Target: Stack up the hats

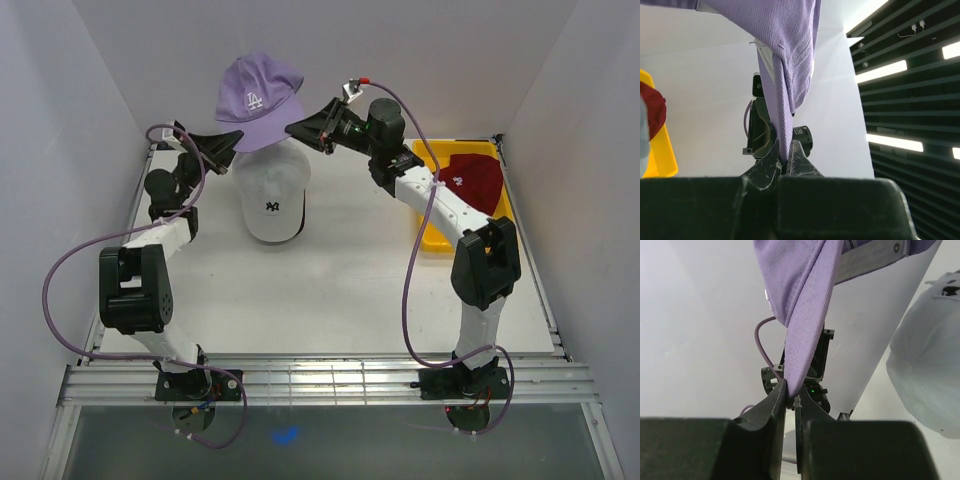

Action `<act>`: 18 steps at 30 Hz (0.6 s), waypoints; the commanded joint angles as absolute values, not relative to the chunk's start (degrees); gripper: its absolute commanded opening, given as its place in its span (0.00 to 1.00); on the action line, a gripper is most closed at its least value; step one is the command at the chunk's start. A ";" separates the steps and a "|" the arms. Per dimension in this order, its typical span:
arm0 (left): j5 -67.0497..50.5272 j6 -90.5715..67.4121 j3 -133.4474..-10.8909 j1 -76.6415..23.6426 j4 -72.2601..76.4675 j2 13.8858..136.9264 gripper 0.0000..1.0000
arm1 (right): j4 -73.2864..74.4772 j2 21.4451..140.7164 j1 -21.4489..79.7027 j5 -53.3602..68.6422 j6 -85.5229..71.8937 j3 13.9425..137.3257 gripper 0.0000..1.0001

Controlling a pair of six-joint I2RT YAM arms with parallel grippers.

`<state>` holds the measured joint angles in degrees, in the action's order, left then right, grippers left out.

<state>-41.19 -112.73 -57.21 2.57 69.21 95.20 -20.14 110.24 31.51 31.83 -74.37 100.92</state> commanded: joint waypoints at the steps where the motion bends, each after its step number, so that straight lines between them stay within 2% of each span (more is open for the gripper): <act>1: -46.32 -112.15 -55.11 1.76 68.83 91.94 0.00 | -21.71 107.76 32.69 33.31 -69.96 94.51 0.08; 8: -48.34 -106.88 -53.79 1.93 63.29 90.70 0.00 | -25.49 106.52 34.01 34.54 -68.64 87.37 0.08; 18: -50.10 -105.82 -54.31 2.90 65.83 90.70 0.00 | -27.16 107.40 35.07 36.74 -67.68 85.61 0.08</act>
<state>-47.46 -106.87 -52.86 3.81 62.19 95.02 -27.59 108.22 32.01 30.70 -72.88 87.20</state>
